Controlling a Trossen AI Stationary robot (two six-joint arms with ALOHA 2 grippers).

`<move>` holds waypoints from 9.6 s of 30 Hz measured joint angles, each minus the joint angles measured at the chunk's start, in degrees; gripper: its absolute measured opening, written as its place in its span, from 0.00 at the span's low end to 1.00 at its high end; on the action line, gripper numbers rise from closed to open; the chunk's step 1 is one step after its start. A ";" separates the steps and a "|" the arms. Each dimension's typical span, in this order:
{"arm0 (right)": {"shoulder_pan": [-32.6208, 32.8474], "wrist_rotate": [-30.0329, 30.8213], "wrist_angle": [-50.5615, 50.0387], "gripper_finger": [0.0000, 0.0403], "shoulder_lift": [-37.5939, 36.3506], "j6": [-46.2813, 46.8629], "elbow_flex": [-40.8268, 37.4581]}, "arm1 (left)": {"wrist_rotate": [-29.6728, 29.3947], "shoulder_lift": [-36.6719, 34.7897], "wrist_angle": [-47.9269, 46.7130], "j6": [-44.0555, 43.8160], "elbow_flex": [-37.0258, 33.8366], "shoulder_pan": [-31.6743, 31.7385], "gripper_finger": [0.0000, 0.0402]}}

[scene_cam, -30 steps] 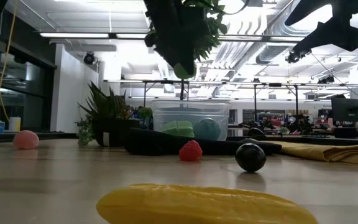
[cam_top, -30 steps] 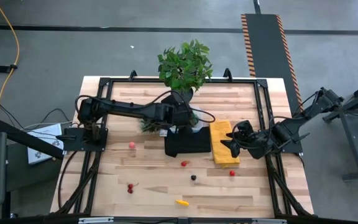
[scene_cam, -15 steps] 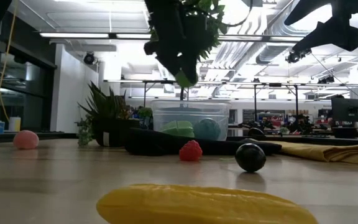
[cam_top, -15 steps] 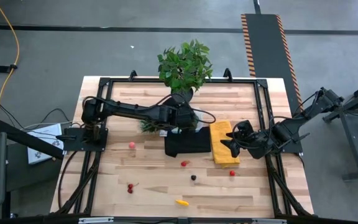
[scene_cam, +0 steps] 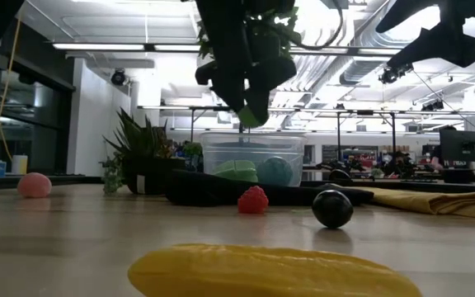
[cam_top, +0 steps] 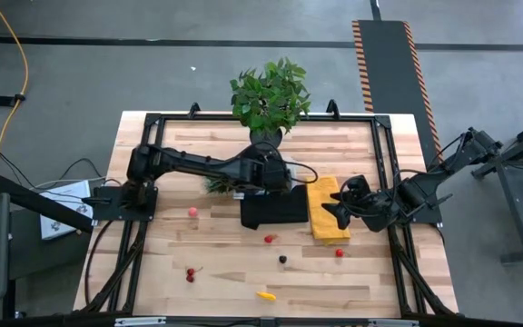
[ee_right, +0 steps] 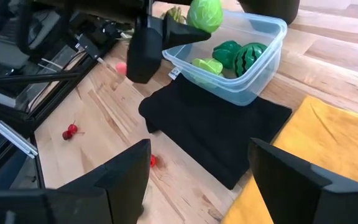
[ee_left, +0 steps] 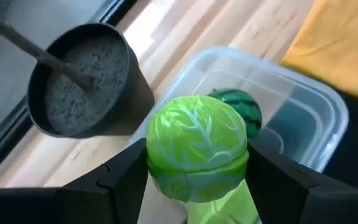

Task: Pick and placing Produce into tupperware
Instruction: Put the cabbage into the transparent bin, then put the black cherry into the transparent bin

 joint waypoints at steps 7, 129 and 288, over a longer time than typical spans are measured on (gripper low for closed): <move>0.00 0.26 -0.01 0.65 0.00 0.34 0.00 | -0.37 1.23 -0.26 -1.26 -0.11 0.03 0.57; -2.10 -9.14 29.50 0.65 5.04 -13.38 0.49 | 7.04 -38.74 -26.12 -4.25 -0.04 -27.03 0.00; -9.88 -45.83 -15.07 0.38 69.20 7.99 50.21 | 4.13 -65.34 -1.42 -20.31 -40.72 -45.03 0.01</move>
